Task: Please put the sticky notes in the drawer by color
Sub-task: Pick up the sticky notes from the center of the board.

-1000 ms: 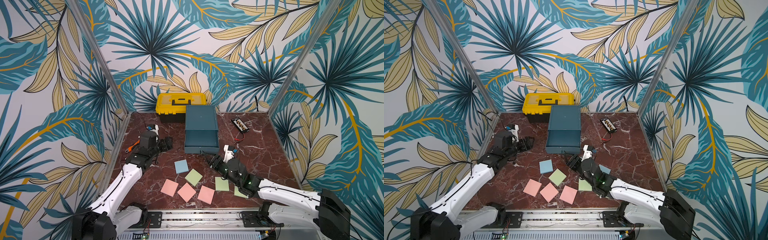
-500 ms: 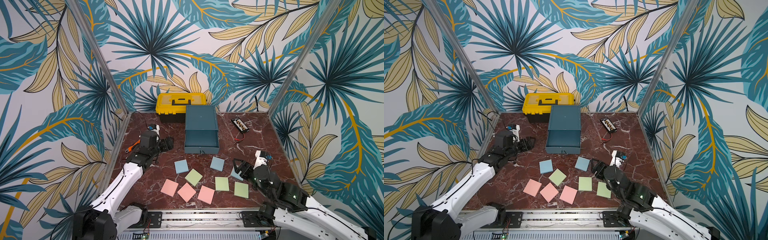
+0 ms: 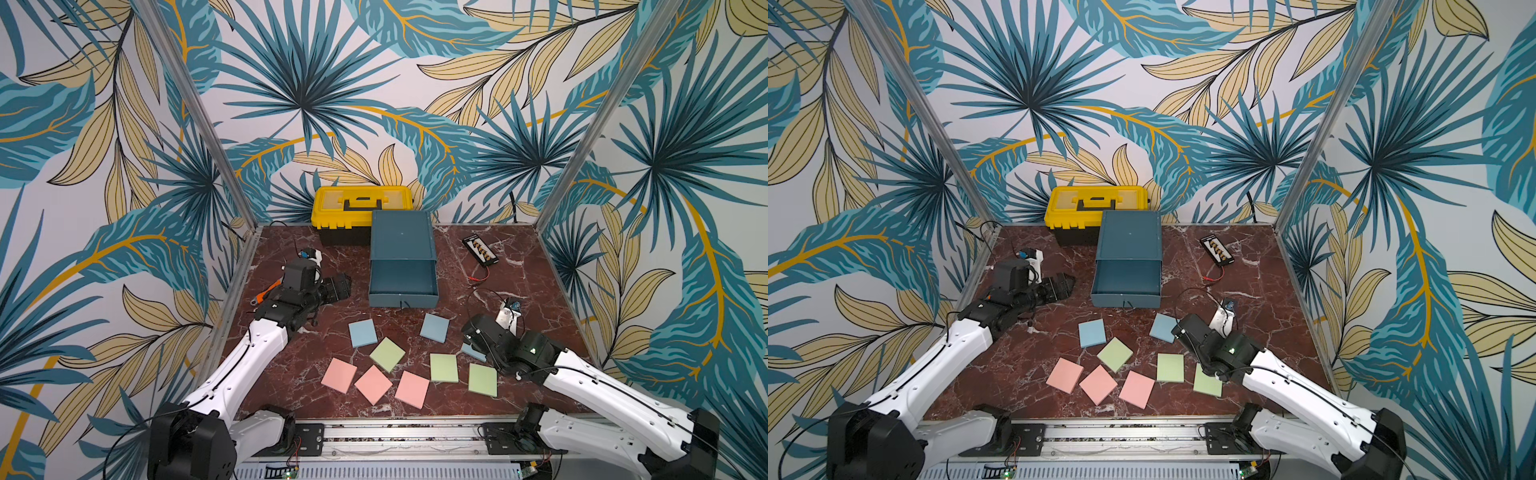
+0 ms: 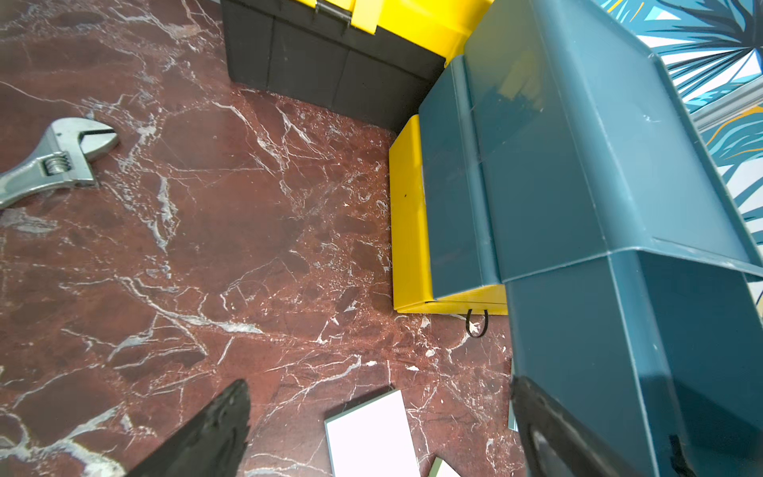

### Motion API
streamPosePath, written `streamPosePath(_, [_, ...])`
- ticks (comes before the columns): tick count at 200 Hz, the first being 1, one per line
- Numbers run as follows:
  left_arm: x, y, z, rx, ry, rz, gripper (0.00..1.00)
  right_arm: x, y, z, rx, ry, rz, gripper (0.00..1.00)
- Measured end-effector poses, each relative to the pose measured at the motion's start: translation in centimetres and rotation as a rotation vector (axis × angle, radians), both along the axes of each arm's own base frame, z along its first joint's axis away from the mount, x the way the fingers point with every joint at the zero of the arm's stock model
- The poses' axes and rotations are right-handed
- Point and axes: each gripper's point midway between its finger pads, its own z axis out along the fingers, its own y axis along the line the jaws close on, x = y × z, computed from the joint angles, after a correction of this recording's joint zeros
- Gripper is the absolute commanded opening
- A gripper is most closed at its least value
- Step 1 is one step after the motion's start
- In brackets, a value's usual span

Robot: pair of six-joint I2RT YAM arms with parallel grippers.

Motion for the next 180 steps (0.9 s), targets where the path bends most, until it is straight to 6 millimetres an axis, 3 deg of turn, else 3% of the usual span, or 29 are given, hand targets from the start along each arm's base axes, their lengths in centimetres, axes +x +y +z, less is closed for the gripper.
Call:
streamPosePath(30, [-0.2, 0.0, 0.4, -0.003, -0.01, -0.001, 1.0, 0.5, -1.7, -4.8, 0.034, 0.158, -0.069, 0.99])
streamPosePath(70, [-0.4, 0.0, 0.1, -0.001, 0.006, -0.004, 1.0, 1.5, 0.5, -9.6, 0.058, 0.353, 0.001, 0.99])
streamPosePath(102, [-0.5, 0.1, 0.0, 0.003, 0.01, -0.005, 1.0, 2.1, 1.4, -10.5, 0.096, 0.381, 0.031, 0.99])
streamPosePath(180, [-0.1, -0.2, -1.9, 0.011, 0.067, -0.014, 1.0, 2.9, 0.7, -12.0, 0.143, 0.429, 0.016, 0.99])
